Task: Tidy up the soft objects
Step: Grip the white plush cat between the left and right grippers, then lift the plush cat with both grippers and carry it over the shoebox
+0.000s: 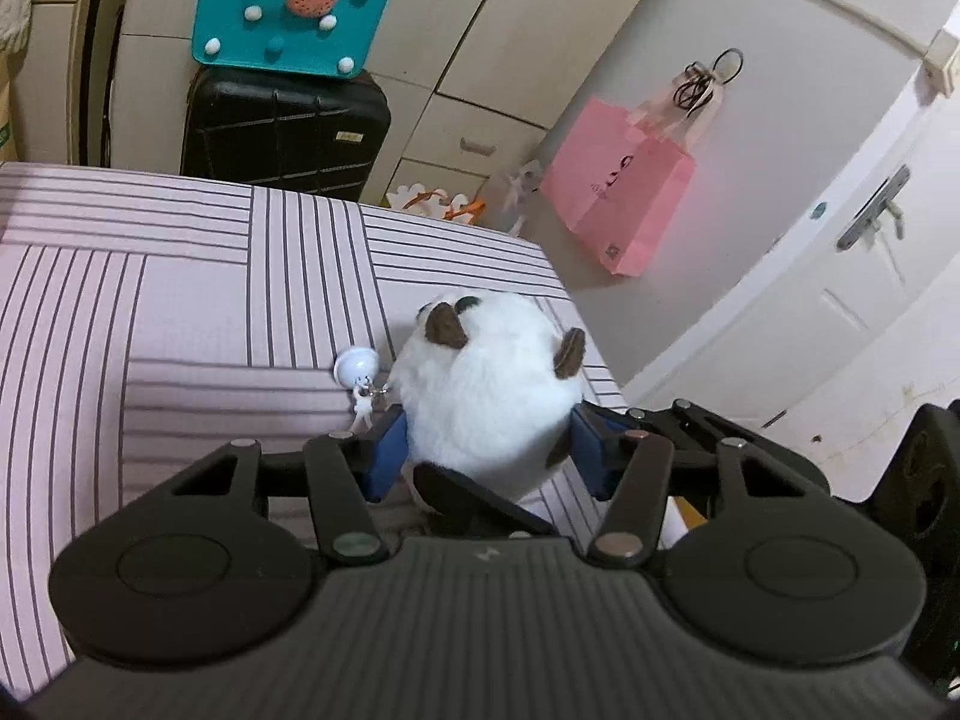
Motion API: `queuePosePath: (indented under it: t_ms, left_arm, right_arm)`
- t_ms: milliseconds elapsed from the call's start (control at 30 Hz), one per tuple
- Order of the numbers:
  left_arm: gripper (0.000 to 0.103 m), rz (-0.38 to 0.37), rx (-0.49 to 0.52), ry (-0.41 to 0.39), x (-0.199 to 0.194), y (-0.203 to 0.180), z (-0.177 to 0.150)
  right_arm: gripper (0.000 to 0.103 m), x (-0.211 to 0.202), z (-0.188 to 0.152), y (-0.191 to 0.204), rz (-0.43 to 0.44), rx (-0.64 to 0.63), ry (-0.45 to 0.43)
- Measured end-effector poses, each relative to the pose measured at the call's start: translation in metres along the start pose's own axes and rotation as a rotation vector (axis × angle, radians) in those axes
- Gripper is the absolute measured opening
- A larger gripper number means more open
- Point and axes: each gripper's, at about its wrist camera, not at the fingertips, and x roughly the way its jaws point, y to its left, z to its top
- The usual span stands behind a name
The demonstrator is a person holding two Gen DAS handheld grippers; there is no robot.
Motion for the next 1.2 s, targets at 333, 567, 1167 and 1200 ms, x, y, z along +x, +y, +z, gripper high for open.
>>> queuePosePath:
  t_ms: [333,567,1167,1200]
  left_arm:
    - [0.056,0.009,0.021,0.0,-0.038,-0.011,-0.024]
    - [0.056,0.017,0.043,0.015,-0.062,-0.021,-0.04]
    - [0.056,0.006,0.104,0.077,-0.157,-0.014,-0.067]
    - [0.056,0.003,0.103,0.081,-0.163,-0.012,-0.067]
  right_arm:
    - [0.067,-0.034,-0.005,0.027,-0.003,-0.002,-0.001]
    - [0.067,-0.057,-0.008,0.04,0.038,0.035,0.045]
    - [0.067,-0.118,0.002,0.108,0.146,-0.052,0.069]
    - [0.067,-0.12,0.003,0.113,0.151,-0.06,0.077]
